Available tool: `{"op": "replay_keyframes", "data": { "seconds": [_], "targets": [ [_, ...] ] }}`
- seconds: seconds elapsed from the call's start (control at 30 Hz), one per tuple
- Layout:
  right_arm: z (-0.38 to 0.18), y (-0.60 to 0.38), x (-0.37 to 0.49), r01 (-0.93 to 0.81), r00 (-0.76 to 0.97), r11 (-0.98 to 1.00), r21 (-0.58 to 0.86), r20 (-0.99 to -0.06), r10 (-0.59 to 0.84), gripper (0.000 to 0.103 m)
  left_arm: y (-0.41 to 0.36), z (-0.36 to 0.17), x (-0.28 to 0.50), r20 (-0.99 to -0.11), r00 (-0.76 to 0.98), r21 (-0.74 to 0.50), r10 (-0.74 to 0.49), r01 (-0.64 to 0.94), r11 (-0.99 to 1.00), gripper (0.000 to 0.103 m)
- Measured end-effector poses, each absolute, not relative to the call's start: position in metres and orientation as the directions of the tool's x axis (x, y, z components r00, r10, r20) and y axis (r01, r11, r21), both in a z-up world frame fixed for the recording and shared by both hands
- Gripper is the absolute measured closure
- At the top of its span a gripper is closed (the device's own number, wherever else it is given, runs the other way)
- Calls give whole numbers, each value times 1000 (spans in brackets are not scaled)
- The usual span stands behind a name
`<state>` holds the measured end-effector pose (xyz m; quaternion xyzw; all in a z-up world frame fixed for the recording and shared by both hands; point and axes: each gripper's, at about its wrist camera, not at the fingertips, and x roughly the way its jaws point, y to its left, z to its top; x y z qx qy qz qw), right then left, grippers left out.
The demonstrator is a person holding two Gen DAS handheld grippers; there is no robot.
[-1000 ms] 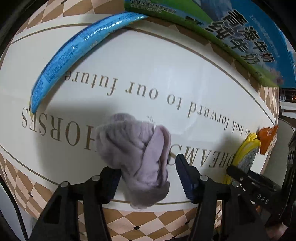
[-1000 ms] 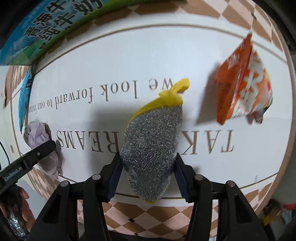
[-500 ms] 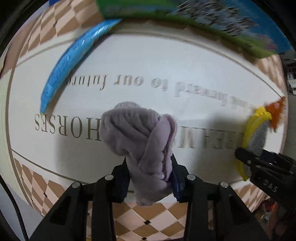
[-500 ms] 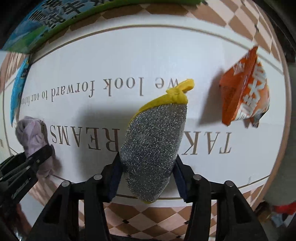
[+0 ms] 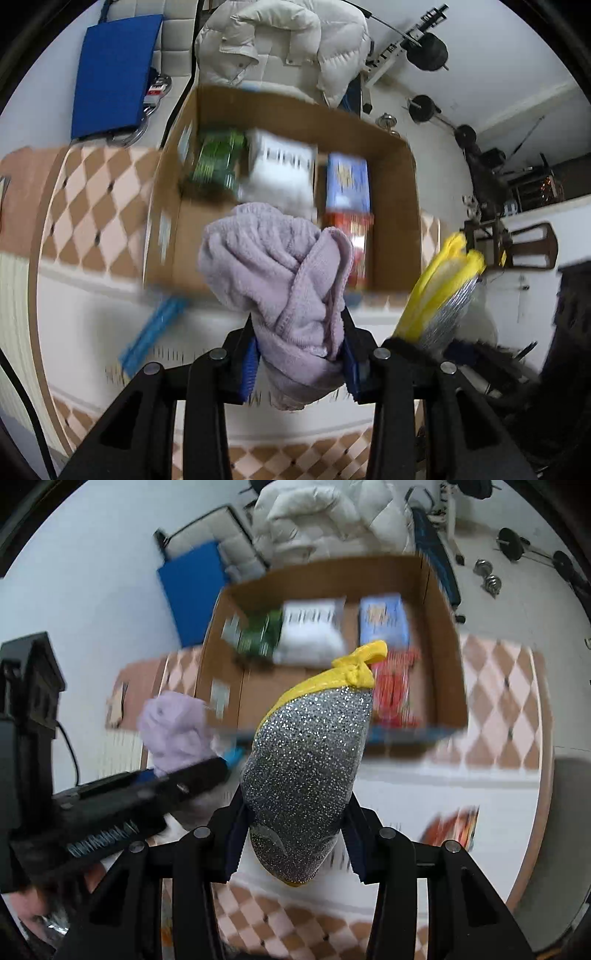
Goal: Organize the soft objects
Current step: 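Lower the towel and scrubber into the box and open both tools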
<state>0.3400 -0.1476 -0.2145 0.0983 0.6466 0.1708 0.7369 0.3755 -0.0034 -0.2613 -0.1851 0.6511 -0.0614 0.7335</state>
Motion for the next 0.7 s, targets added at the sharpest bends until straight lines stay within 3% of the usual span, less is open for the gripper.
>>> {"op": "replay_keyframes", "data": {
  "seconds": [0.3,0.7],
  "targets": [
    [-275,-126,436,-108,10,944,313,-949,316,54,33,-330,480,-913,-30,-384,-408,-280,880,69],
    [-354,-118,455,-118,-76,964,238,-970,230,54,26,-389,490,-903,-149,-348,-404,-299,889,68]
  ]
}}
